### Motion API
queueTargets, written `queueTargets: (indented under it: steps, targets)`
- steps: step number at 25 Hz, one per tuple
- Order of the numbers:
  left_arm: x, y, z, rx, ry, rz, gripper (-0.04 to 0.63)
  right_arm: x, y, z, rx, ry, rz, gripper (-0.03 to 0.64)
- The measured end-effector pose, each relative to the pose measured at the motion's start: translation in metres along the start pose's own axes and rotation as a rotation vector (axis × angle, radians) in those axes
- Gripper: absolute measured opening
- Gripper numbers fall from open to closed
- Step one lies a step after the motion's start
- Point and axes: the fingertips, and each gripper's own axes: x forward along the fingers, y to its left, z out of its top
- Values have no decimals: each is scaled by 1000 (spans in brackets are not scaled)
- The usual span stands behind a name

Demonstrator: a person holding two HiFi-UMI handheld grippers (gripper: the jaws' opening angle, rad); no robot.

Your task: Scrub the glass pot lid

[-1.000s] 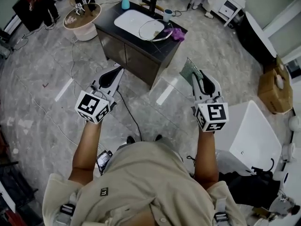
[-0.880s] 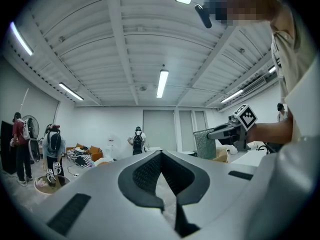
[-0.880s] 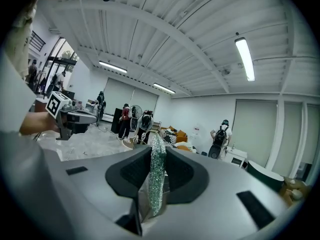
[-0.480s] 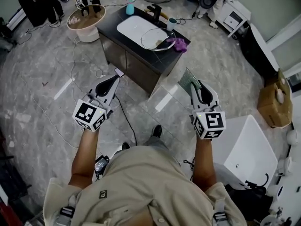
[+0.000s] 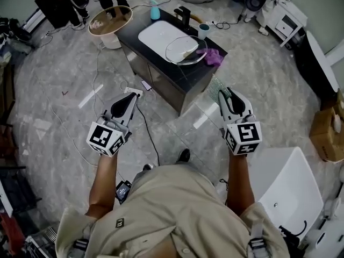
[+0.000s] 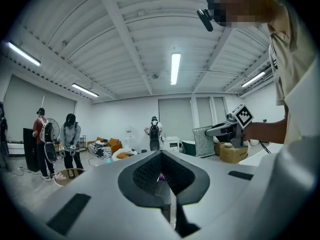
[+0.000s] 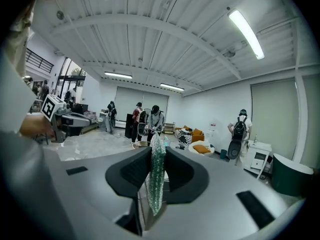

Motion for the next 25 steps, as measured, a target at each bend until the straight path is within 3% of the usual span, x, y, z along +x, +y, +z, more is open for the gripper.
queueTargets:
  steps: [13, 25]
  targets:
    - [56, -33, 3, 32, 63, 89, 15, 23, -74, -10, 42, -49, 96, 84]
    - [126, -40, -17, 1, 117, 15, 15, 41, -114, -42, 103, -5, 81, 84]
